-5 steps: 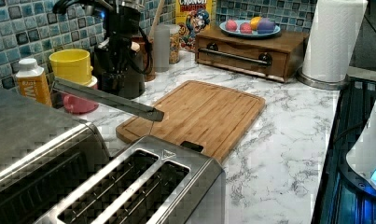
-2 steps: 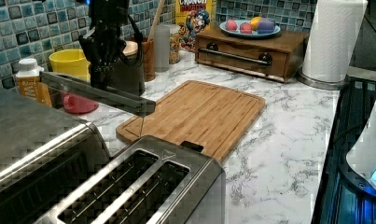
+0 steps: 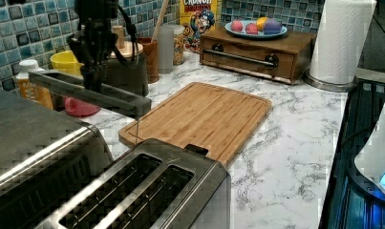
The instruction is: Close the oven.
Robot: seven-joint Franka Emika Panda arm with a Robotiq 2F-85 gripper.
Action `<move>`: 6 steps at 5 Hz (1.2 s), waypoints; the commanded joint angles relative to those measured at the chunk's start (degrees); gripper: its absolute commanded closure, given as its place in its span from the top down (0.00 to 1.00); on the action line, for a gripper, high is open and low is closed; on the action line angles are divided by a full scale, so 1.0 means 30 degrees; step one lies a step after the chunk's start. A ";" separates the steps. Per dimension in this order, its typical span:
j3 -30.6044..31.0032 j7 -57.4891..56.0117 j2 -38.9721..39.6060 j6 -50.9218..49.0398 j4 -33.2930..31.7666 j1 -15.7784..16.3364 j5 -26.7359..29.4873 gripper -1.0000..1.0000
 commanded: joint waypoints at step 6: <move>-0.1192 1.1875 -0.2058 -0.3182 0.4554 0.3750 -0.8148 0.00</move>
